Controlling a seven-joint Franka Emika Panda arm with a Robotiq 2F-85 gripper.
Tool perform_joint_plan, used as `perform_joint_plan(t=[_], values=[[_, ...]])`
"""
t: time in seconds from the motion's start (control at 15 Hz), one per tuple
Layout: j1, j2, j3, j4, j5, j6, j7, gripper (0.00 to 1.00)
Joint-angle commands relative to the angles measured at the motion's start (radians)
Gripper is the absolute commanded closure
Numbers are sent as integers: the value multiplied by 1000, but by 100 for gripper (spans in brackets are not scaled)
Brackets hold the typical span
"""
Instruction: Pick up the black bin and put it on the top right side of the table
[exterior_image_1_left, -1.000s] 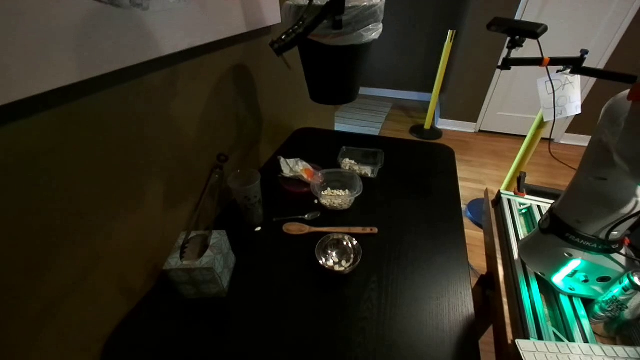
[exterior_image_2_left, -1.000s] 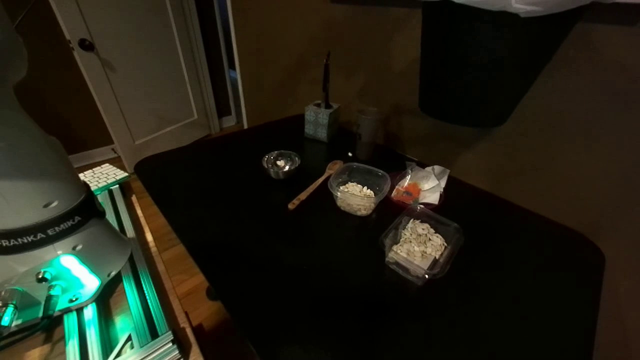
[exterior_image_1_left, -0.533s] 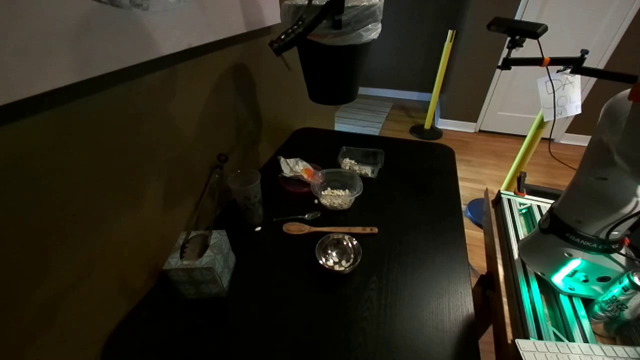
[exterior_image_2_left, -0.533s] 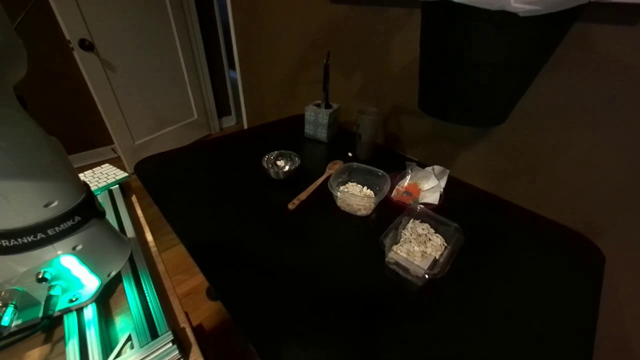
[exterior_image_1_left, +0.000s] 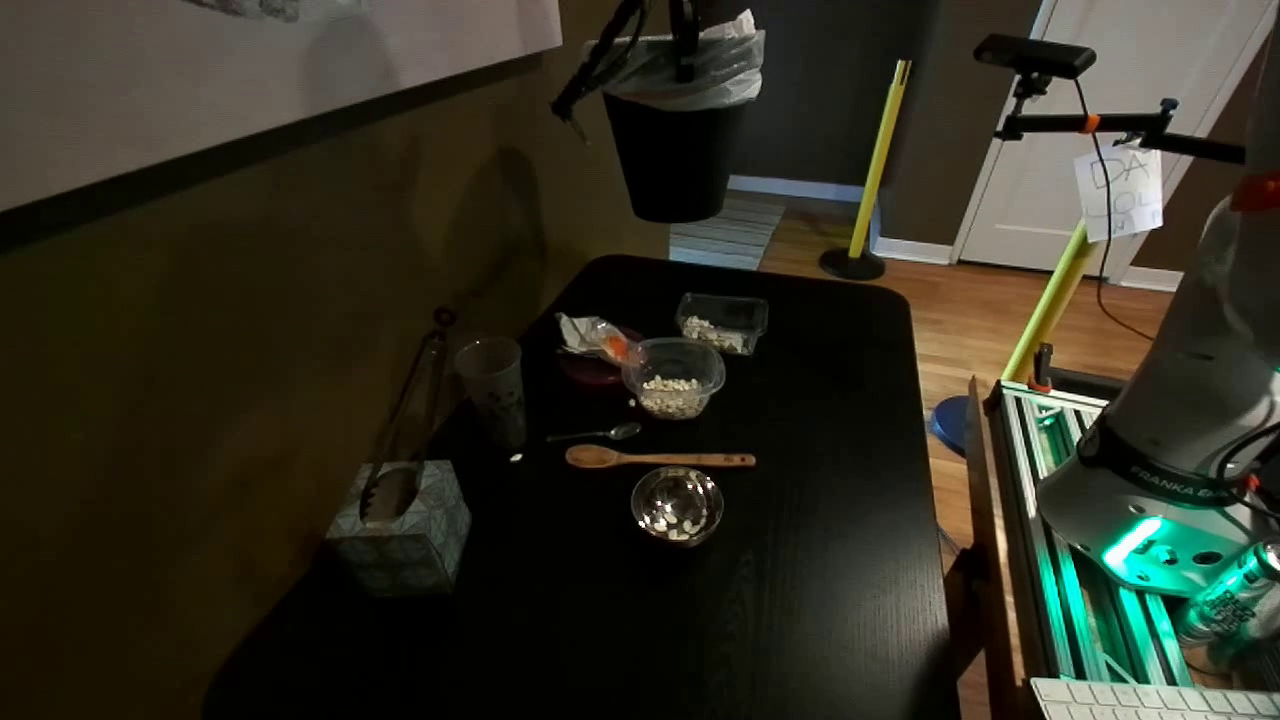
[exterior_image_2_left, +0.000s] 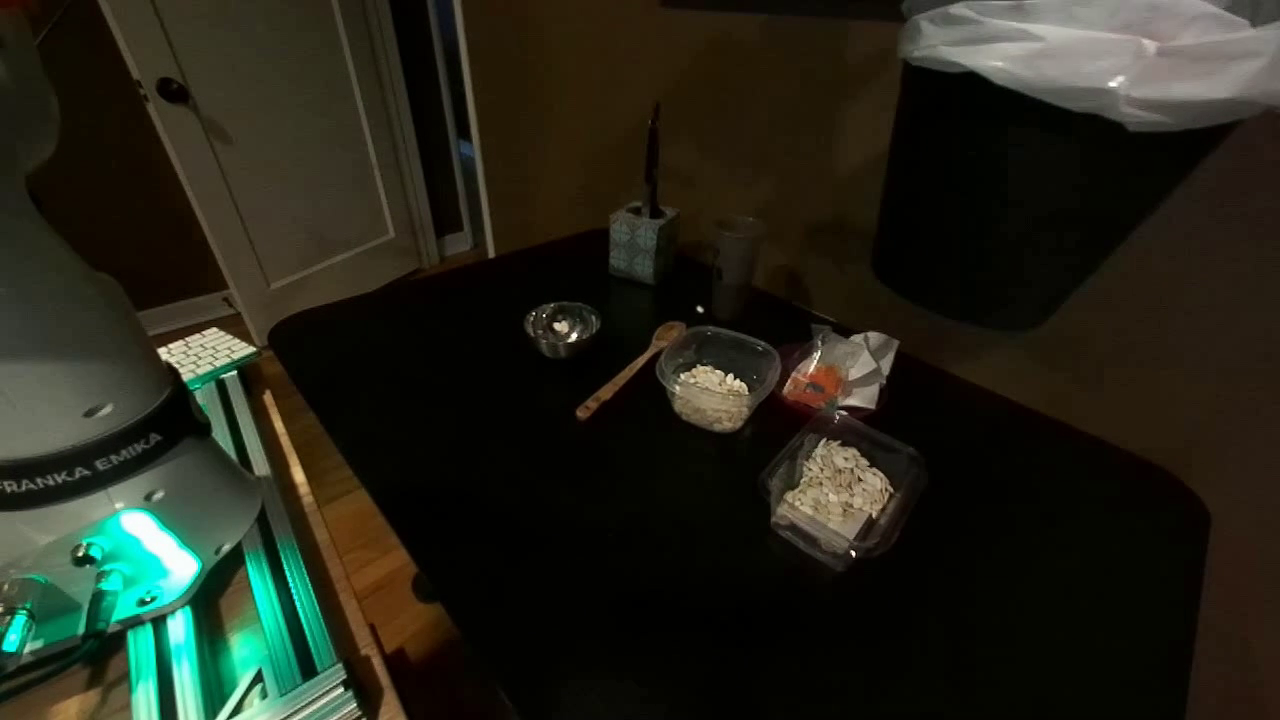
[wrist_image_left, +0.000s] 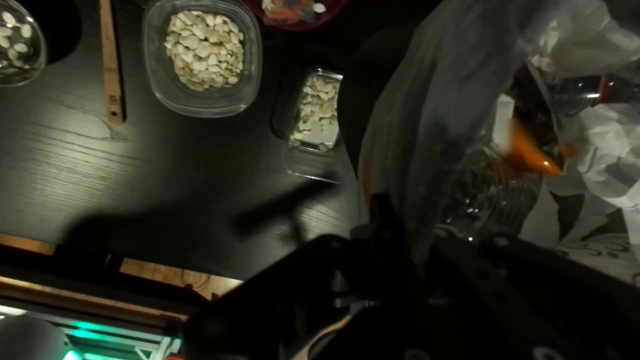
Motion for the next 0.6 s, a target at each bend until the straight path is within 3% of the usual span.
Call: perform_joint_plan(t=[0.0,0.2,0.33,0.4,0.53], values=[[-49,165,-51,237,33,-35,-171,99],[-81,286,-64,366,60,-34,-270,99],[-104,355,-67,444,120,-85,-244,99],[-85,260,-58,291,63,-11,-237,96],[-97,318,-58,350,90,-40,-237,96]])
